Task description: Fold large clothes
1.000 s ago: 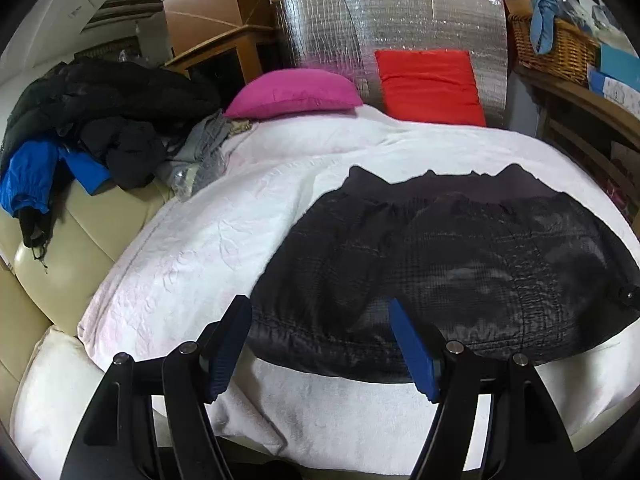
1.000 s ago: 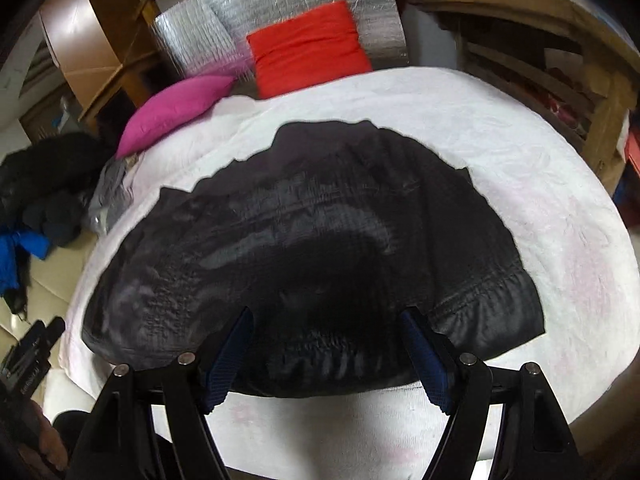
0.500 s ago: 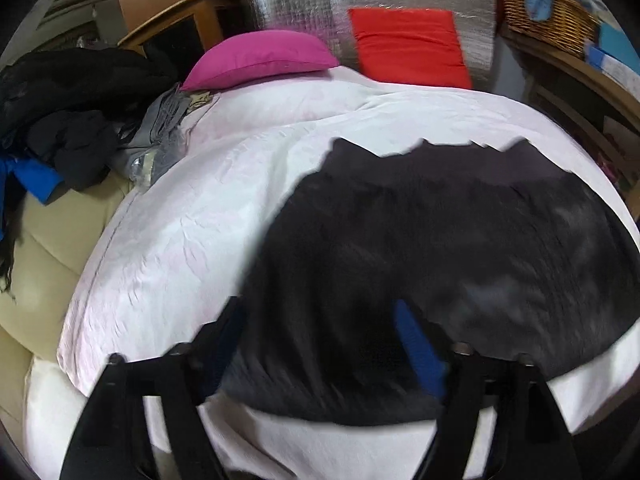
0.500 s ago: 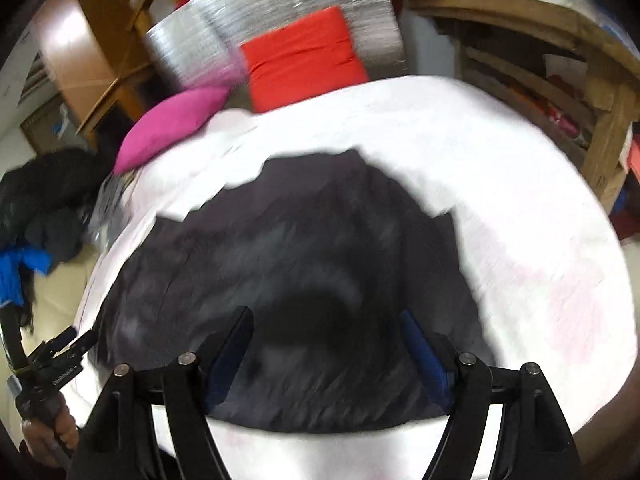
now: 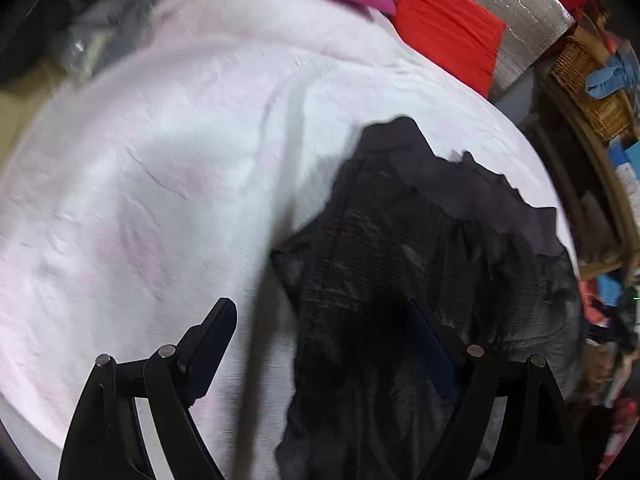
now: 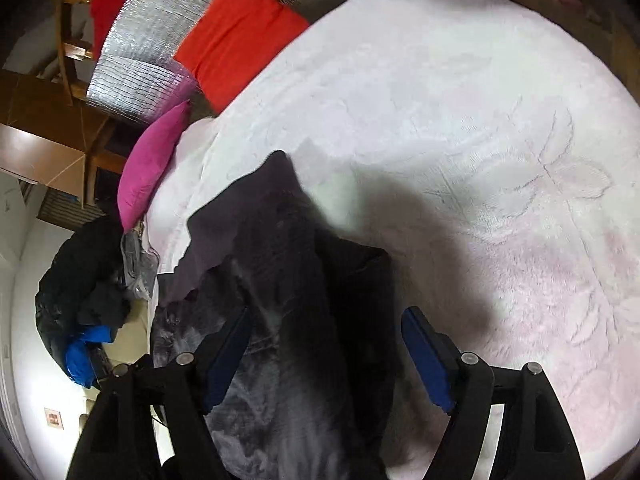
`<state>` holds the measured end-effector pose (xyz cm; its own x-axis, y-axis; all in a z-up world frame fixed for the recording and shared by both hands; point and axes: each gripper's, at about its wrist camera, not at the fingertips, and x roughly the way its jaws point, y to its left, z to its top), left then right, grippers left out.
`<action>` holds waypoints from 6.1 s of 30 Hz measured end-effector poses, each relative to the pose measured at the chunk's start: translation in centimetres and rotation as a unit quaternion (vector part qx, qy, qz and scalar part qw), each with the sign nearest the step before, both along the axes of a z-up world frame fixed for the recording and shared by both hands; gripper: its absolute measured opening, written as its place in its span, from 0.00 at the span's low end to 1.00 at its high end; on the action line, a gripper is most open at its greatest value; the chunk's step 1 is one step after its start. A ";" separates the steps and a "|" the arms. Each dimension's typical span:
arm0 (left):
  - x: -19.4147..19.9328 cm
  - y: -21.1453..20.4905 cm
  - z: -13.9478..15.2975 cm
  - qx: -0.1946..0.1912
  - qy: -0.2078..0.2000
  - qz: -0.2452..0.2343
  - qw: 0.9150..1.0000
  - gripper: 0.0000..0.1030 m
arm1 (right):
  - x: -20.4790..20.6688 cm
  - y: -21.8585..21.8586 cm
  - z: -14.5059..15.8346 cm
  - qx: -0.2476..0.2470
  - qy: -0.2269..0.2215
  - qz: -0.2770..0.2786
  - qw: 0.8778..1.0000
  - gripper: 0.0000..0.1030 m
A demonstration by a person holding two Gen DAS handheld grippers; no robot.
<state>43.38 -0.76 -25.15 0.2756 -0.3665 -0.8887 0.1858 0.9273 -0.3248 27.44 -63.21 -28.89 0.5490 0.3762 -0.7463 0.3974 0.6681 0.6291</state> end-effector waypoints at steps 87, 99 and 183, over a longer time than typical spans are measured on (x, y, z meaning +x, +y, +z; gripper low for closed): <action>2.4 -4.3 -2.7 -0.067 0.026 -0.131 0.989 0.83 | 0.0 2.6 -1.4 -0.058 0.027 0.102 0.993 0.79; 3.0 -3.4 -3.9 -0.160 0.055 -0.142 0.975 0.87 | 2.1 2.0 -4.9 0.106 -0.055 0.115 0.986 0.93; -9.2 -8.0 8.0 0.097 -0.260 0.016 0.961 0.74 | -3.8 12.4 8.9 -0.225 -0.119 -0.004 0.967 0.74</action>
